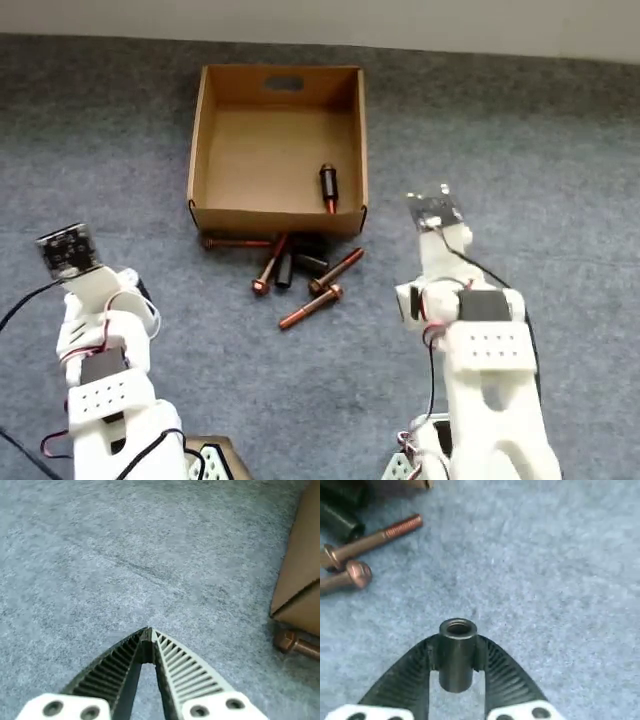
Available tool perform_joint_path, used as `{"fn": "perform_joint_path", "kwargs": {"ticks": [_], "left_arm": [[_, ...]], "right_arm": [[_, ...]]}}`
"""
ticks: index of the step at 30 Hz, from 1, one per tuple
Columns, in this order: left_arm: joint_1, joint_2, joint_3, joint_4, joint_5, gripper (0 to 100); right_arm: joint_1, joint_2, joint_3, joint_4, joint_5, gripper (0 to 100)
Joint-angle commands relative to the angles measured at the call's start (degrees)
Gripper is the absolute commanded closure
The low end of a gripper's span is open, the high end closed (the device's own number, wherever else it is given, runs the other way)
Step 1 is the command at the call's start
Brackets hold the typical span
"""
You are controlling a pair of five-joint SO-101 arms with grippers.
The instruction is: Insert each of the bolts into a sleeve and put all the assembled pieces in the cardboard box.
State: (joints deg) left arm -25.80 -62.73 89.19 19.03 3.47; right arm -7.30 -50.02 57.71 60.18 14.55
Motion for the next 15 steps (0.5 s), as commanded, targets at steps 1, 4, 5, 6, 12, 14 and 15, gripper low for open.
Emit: {"fn": "perform_joint_path", "kwargs": {"ticks": [1, 4, 5, 6, 12, 14, 15], "left_arm": [[4.7, -0.6, -4.5, 2.1, -3.0, 99], [7.0, -0.5, -10.9, 12.6, -4.1, 99], [7.7, -0.5, -13.0, 15.6, -4.6, 99], [8.3, -0.4, -14.5, 17.9, -5.5, 99], [9.8, -0.4, -16.9, 22.1, -10.2, 94], [10.9, -0.4, -16.9, 22.2, -10.3, 89], [12.0, -0.4, -16.9, 22.2, -10.3, 88]], "right_arm": [[-2.3, -10.8, 1.4, -0.6, -3.2, 99.3], [-3.6, -15.7, 1.2, -0.6, -6.7, 99.3], [-3.8, -17.0, 1.2, -0.7, -8.3, 99.3], [-3.8, -18.1, 1.2, -0.8, -10.1, 99.3], [-3.6, -24.0, 8.7, -6.5, -15.8, 99.3], [-3.8, -26.2, 13.1, -9.4, -16.0, 99.3], [-3.8, -27.6, 14.8, -10.4, -16.0, 99.3]]}}
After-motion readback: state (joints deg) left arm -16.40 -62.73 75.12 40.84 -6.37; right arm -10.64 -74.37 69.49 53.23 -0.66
